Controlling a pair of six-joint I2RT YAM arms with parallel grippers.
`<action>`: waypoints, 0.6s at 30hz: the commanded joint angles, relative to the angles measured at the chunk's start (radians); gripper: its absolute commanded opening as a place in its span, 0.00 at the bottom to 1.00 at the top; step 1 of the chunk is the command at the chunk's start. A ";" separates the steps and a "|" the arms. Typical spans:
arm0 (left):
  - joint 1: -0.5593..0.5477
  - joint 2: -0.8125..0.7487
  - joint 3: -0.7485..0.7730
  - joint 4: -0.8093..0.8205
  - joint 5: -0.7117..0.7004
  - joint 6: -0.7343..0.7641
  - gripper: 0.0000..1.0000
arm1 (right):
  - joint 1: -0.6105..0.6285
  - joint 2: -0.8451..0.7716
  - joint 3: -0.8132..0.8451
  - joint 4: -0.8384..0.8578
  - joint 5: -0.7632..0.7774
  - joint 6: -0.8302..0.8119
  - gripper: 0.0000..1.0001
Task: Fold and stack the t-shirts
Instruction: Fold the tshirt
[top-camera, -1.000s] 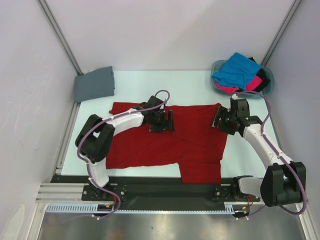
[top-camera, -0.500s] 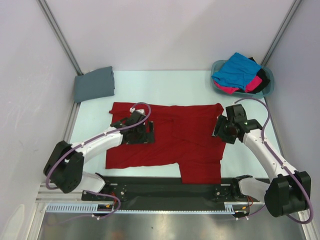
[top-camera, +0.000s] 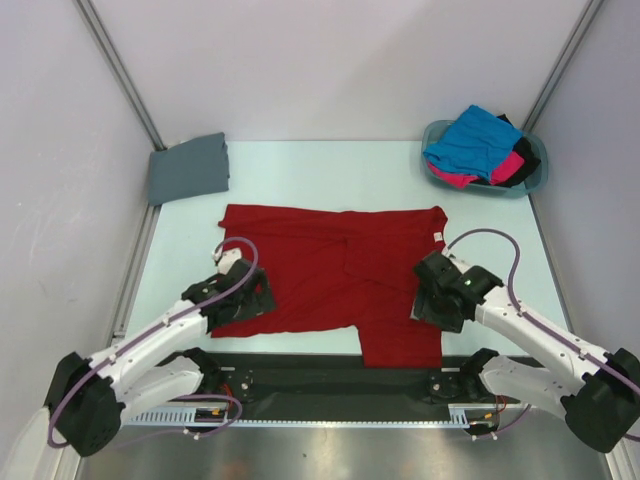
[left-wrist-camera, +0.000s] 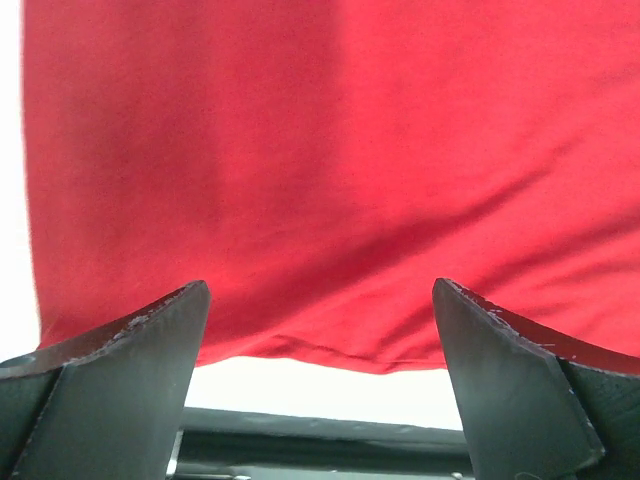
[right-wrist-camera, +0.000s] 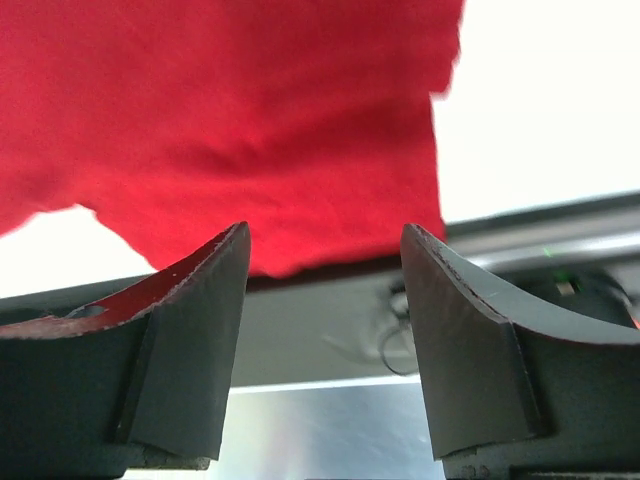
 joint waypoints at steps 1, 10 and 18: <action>0.002 -0.096 -0.041 -0.103 -0.099 -0.126 1.00 | 0.077 -0.013 -0.005 -0.133 0.123 0.131 0.67; 0.002 -0.084 -0.031 -0.246 -0.246 -0.320 1.00 | 0.166 0.037 0.032 -0.227 0.200 0.224 0.71; 0.005 0.160 0.066 -0.271 -0.265 -0.295 1.00 | 0.160 0.072 0.026 -0.157 0.182 0.192 0.76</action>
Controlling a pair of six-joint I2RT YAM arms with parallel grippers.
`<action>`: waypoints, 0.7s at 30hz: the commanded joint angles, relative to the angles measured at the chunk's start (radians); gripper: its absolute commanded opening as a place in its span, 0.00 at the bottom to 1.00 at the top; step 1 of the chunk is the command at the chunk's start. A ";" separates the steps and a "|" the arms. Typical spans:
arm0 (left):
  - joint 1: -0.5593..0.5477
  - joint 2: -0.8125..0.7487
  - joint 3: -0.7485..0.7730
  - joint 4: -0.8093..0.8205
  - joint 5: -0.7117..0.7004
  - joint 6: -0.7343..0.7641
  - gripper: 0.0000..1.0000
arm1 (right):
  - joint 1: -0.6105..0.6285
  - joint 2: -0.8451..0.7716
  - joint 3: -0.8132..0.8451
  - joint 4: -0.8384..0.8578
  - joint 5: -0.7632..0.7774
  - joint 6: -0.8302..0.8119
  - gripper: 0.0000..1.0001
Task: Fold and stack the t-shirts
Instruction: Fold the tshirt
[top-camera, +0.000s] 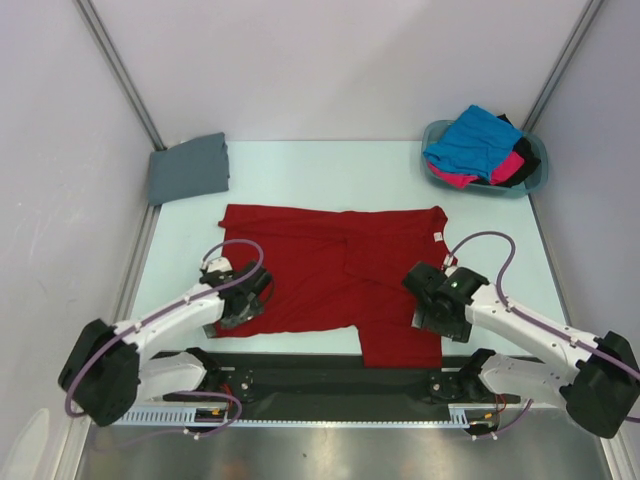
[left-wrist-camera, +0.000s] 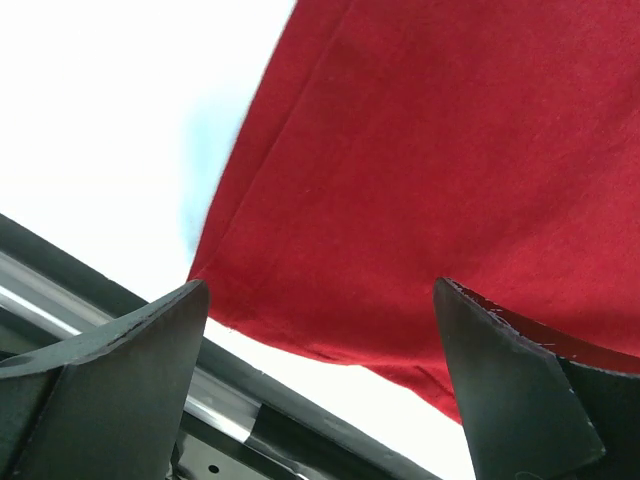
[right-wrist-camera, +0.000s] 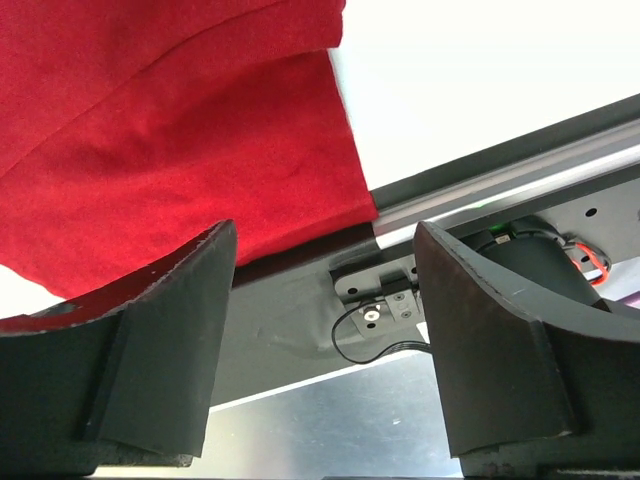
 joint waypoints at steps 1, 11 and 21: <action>0.005 0.095 0.066 0.000 -0.028 -0.005 1.00 | -0.006 0.027 0.029 0.025 0.030 0.002 0.76; 0.012 0.145 0.035 0.132 0.111 0.082 0.99 | -0.029 0.065 -0.019 0.081 -0.018 -0.014 0.73; 0.012 0.010 -0.018 0.173 0.177 0.125 0.79 | -0.046 0.041 -0.151 0.186 -0.113 0.035 0.64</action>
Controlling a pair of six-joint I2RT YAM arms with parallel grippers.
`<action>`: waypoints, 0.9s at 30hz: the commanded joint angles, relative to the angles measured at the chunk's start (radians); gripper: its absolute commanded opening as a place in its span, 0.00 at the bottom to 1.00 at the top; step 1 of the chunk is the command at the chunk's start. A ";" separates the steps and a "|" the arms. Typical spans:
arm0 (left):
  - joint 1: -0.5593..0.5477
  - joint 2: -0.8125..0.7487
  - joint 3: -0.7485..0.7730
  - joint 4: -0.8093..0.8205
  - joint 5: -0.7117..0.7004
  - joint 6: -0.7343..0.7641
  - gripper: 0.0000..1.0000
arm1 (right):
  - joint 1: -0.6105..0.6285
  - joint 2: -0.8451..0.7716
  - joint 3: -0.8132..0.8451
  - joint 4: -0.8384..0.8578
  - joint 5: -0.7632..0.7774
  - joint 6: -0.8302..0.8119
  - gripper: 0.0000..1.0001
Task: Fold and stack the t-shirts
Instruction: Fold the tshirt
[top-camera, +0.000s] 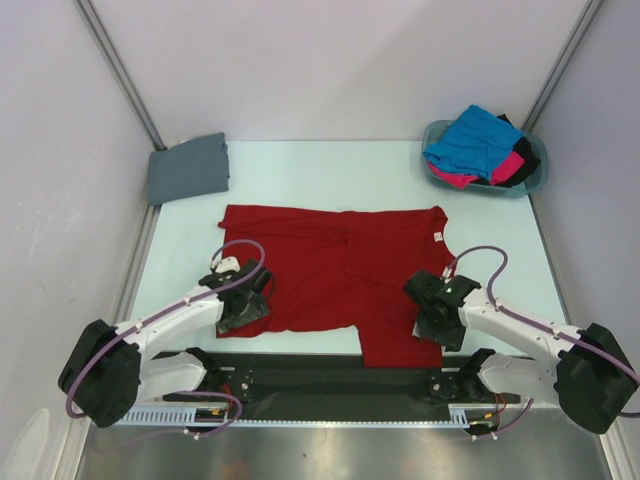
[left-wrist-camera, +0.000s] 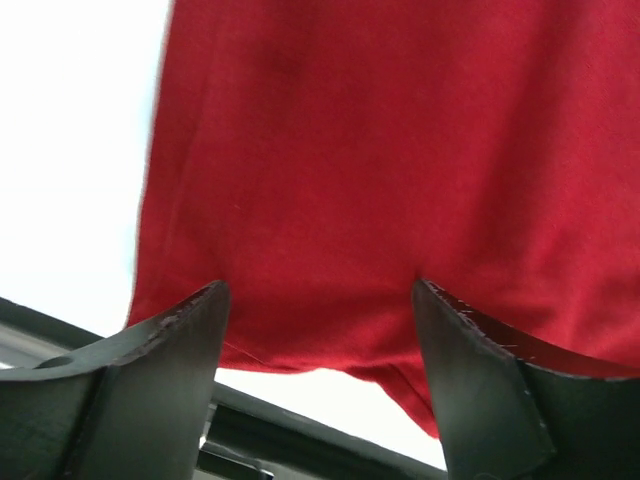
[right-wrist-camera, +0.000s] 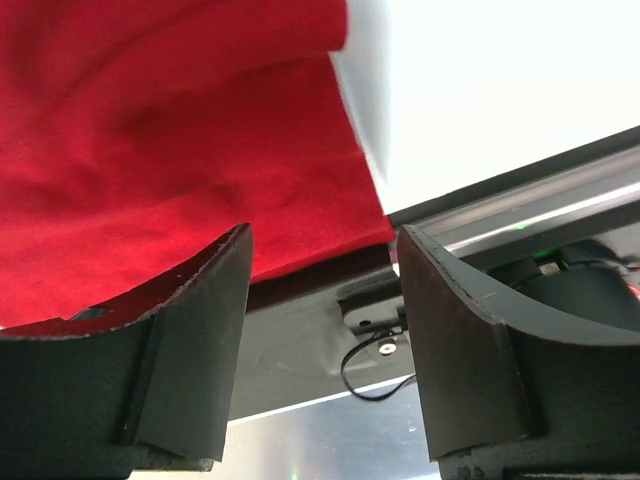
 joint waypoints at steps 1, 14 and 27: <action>0.000 -0.053 -0.017 0.040 0.051 0.028 0.77 | 0.002 -0.015 -0.046 0.059 -0.035 0.045 0.64; 0.000 -0.059 -0.026 0.020 0.054 0.031 0.75 | 0.039 -0.107 -0.156 0.156 -0.033 0.094 0.37; 0.000 -0.121 -0.008 -0.023 0.037 0.031 0.70 | 0.053 -0.140 -0.132 0.170 -0.052 0.054 0.00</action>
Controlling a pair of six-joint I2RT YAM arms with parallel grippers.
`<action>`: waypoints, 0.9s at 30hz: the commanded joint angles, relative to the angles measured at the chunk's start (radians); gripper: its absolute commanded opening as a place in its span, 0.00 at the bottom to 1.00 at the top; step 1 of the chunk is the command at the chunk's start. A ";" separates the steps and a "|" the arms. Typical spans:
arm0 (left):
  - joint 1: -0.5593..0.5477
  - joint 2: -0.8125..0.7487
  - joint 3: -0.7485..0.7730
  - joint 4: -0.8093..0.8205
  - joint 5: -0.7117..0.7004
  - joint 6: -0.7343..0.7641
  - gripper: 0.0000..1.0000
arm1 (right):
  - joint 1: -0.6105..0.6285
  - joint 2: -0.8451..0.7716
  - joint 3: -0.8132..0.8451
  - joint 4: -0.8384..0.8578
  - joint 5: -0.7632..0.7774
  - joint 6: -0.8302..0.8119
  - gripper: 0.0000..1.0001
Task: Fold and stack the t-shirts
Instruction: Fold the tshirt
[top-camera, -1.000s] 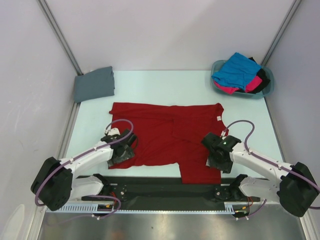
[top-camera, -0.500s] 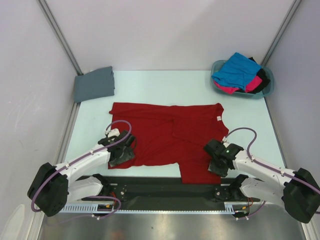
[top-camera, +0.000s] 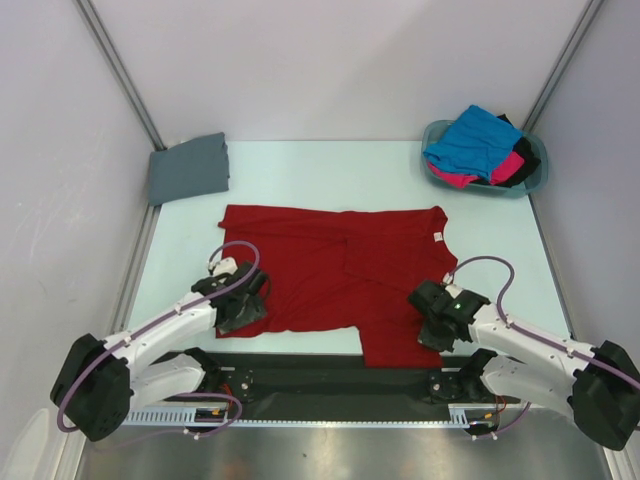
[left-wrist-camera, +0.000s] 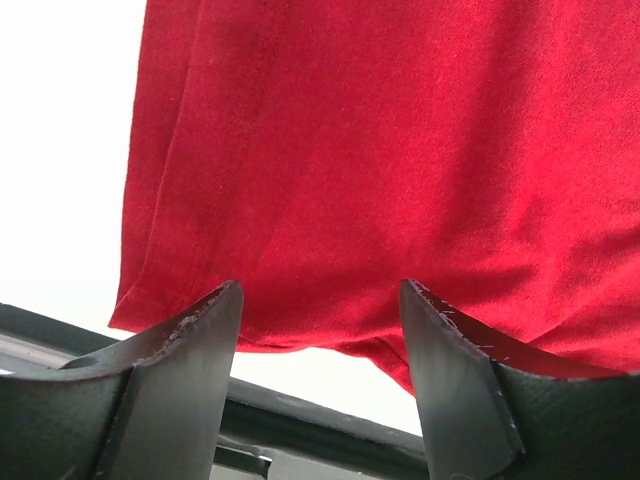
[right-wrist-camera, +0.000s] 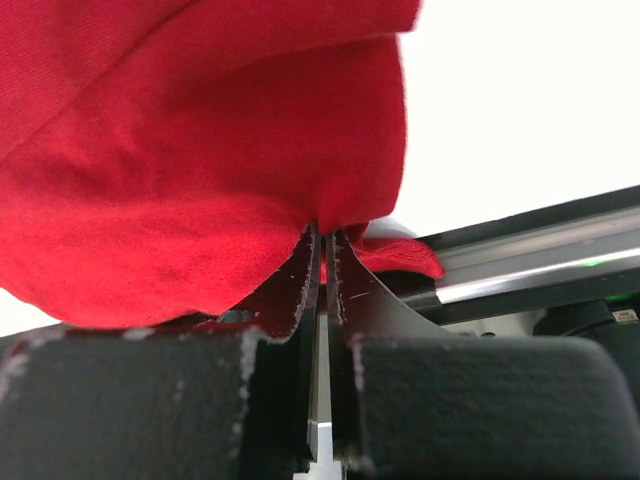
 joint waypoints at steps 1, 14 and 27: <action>0.000 -0.036 0.023 -0.028 -0.010 0.016 0.69 | 0.014 -0.021 0.011 0.029 -0.013 -0.015 0.00; 0.000 -0.056 0.128 -0.080 -0.031 0.065 0.62 | 0.011 0.010 0.255 -0.014 -0.016 -0.156 0.00; 0.000 0.015 0.152 -0.034 -0.017 0.109 0.66 | -0.160 0.229 0.384 0.115 -0.052 -0.394 0.00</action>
